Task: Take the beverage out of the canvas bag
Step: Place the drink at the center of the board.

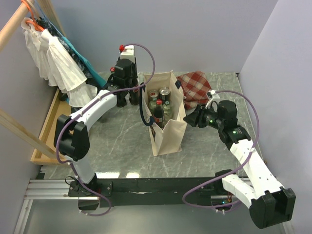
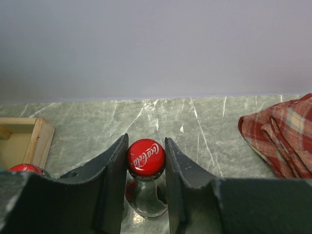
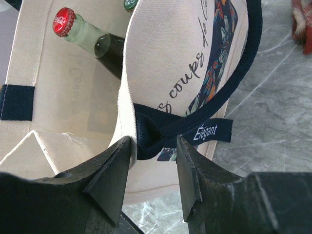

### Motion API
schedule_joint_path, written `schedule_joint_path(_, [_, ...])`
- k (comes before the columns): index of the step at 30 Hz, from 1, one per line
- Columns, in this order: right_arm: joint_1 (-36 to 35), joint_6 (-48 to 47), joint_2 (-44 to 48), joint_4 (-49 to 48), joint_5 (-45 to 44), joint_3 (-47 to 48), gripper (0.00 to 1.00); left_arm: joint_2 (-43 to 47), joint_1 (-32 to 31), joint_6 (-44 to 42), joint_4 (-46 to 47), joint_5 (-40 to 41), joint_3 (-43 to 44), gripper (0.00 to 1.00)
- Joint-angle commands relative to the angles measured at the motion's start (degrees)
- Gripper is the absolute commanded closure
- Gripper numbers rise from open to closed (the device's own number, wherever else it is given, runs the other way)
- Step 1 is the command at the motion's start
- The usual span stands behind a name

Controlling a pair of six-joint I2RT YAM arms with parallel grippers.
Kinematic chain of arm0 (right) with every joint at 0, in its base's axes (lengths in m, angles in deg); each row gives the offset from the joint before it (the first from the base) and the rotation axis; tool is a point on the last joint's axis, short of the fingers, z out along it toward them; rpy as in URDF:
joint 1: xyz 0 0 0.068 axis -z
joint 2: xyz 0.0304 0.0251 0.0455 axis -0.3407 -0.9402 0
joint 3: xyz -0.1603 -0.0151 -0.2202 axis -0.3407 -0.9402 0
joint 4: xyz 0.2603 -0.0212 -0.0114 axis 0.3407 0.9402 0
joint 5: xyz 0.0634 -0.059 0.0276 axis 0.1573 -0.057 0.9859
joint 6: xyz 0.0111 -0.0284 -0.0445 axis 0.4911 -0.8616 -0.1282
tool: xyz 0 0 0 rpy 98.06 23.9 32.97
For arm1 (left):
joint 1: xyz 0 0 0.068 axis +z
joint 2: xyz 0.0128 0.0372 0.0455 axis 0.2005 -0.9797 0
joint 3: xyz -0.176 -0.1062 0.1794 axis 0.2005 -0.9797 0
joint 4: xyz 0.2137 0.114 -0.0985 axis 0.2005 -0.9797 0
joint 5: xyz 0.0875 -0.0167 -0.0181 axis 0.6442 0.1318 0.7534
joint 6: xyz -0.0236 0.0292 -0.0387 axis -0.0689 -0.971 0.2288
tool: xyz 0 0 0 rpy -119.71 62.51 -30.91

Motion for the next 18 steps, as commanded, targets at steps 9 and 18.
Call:
schedule_joint_path(9, [-0.34,-0.63,0.46,-0.02,-1.76,1.74,0.5,3.46,0.07,1.28,11.16,2.22,4.69,0.56])
schedule_joint_path(18, [-0.25,-0.36,1.77,0.06,-2.12,1.47,0.49,4.51,0.16,1.36,10.72,2.66,3.55,0.39])
